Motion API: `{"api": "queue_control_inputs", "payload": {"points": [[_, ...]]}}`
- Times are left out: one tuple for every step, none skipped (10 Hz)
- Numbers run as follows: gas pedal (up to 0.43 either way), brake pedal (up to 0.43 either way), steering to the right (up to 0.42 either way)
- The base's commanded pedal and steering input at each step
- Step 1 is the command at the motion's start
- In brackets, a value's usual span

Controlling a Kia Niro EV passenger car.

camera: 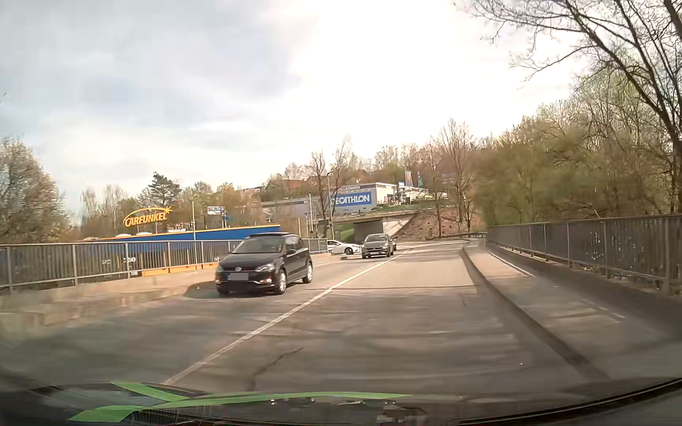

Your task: Follow the waypoints while adhering to traffic rules and regulations

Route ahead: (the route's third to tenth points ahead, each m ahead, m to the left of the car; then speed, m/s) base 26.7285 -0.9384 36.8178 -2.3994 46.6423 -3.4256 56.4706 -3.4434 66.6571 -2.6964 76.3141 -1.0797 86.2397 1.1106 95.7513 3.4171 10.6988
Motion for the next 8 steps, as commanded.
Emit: {"api": "queue_control_inputs", "payload": {"points": [[0.059,0.0,0.053],[0.059,0.0,0.052],[0.059,0.0,0.052],[0.059,0.0,0.053],[0.059,0.0,0.052],[0.059,0.0,0.05],[0.059,0.0,0.045],[0.059,0.0,0.04]]}}
